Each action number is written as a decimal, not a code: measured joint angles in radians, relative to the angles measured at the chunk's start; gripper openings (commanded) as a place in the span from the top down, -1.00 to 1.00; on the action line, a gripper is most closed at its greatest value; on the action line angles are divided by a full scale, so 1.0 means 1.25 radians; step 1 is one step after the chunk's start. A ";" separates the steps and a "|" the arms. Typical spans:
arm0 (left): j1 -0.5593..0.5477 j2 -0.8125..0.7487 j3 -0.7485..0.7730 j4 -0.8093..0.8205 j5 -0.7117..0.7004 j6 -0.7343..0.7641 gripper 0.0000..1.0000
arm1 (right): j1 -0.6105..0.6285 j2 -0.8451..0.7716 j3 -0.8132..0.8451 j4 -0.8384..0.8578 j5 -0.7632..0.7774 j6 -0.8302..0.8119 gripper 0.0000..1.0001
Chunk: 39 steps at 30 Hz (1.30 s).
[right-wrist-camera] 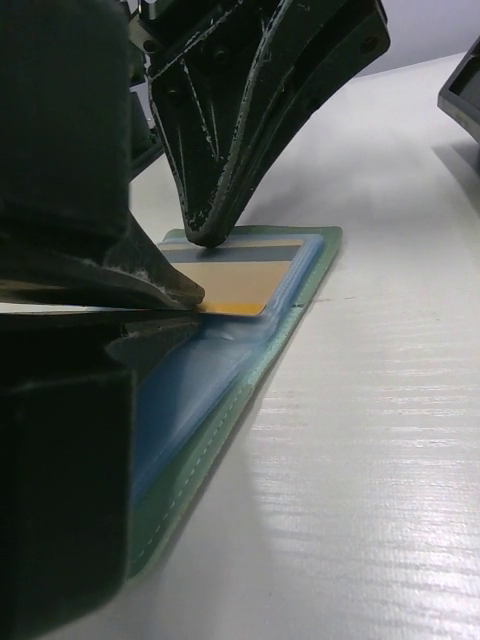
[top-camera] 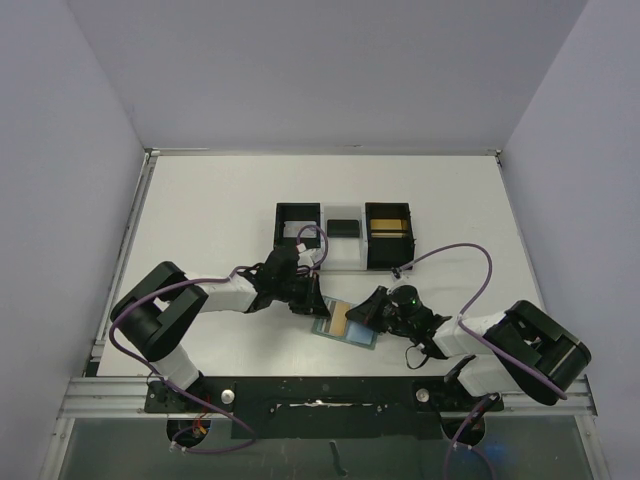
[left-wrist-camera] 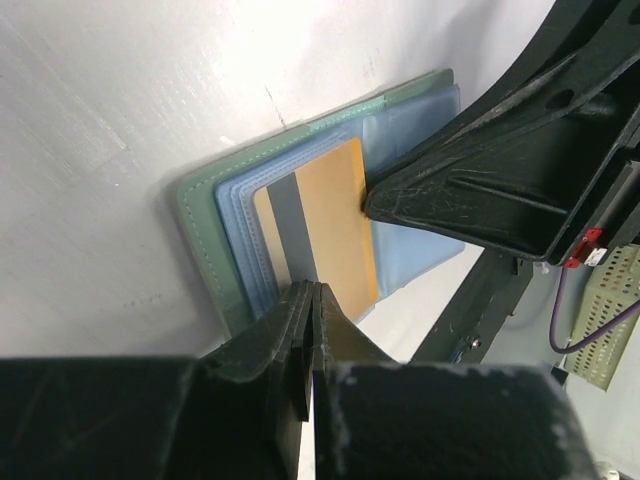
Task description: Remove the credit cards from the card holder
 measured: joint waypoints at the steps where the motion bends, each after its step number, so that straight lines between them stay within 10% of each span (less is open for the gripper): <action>1: 0.000 0.000 0.001 -0.001 -0.001 0.000 0.99 | -0.005 0.000 -0.001 0.000 -0.005 -0.002 1.00; 16: -0.004 0.002 0.017 -0.018 -0.034 0.002 0.98 | -0.052 -0.092 -0.020 -0.049 -0.036 -0.022 0.72; 31: -0.005 -0.056 0.028 -0.101 -0.086 0.053 0.51 | -0.013 -0.044 0.003 -0.059 -0.014 0.018 0.38; 39: -0.006 -0.032 0.036 -0.115 -0.095 0.085 0.79 | -0.012 -0.035 0.009 -0.056 -0.014 0.024 0.38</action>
